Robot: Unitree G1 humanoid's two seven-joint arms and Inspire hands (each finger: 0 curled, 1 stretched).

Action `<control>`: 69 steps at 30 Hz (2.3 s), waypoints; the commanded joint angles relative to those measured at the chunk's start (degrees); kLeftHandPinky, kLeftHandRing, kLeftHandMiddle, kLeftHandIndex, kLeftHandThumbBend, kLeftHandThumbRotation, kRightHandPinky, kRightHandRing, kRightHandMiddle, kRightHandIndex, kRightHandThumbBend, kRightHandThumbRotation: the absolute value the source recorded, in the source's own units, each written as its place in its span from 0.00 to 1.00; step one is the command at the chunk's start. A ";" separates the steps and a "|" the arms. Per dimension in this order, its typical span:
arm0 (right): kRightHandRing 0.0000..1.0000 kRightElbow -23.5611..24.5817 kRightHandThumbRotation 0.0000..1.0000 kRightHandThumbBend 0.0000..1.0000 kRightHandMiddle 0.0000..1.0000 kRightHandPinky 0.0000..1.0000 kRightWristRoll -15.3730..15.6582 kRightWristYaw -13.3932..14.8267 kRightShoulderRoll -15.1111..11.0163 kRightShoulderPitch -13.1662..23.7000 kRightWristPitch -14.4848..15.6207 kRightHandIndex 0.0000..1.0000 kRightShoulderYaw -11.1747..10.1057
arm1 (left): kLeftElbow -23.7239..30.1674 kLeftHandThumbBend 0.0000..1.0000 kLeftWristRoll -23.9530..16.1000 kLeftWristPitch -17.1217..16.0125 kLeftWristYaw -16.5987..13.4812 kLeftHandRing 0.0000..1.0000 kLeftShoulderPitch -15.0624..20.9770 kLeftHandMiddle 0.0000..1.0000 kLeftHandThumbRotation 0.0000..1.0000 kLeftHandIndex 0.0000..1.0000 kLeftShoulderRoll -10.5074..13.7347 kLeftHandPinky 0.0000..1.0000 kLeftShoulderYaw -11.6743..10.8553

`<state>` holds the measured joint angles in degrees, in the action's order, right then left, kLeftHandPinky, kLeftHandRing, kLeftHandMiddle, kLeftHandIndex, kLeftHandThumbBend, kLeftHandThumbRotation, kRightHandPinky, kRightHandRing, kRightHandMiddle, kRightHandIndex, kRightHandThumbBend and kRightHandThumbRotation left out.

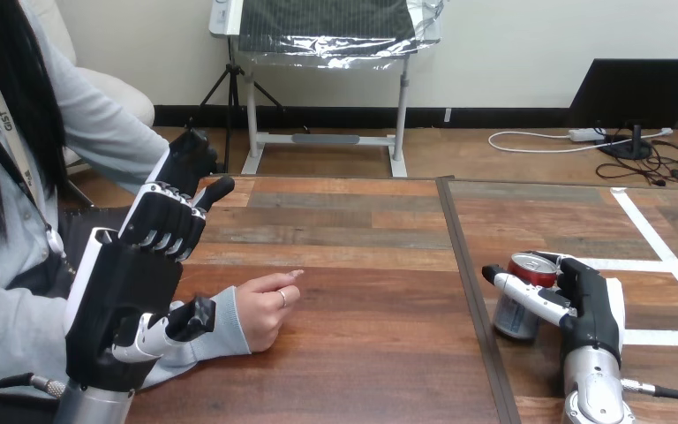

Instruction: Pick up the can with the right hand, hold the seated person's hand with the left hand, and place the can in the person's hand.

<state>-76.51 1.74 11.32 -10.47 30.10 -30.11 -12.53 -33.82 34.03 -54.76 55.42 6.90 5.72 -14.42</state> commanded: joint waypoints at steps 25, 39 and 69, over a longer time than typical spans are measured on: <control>0.46 2.15 0.00 0.82 0.52 0.40 2.01 -0.13 -2.10 3.38 -2.60 0.52 1.61 | 0.35 1.00 -5.68 -1.46 -5.13 0.98 2.74 0.98 0.52 0.94 0.44 0.94 0.76; 0.46 2.52 0.00 0.82 0.51 0.41 4.39 0.60 -3.23 4.60 -3.56 0.52 3.14 | -0.70 1.00 -18.50 -3.60 -14.43 0.92 2.57 0.93 0.39 0.89 3.96 0.87 0.66; 0.43 3.50 0.00 0.78 0.50 0.38 4.04 -3.28 -4.03 7.34 -6.86 0.51 3.45 | 1.13 1.00 -39.17 0.75 -32.89 0.93 3.59 0.92 0.38 0.91 11.11 0.86 3.13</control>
<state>-76.48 5.45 7.88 -12.12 30.61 -35.07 -9.51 -34.51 -3.68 -54.68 24.50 6.90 14.81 -12.75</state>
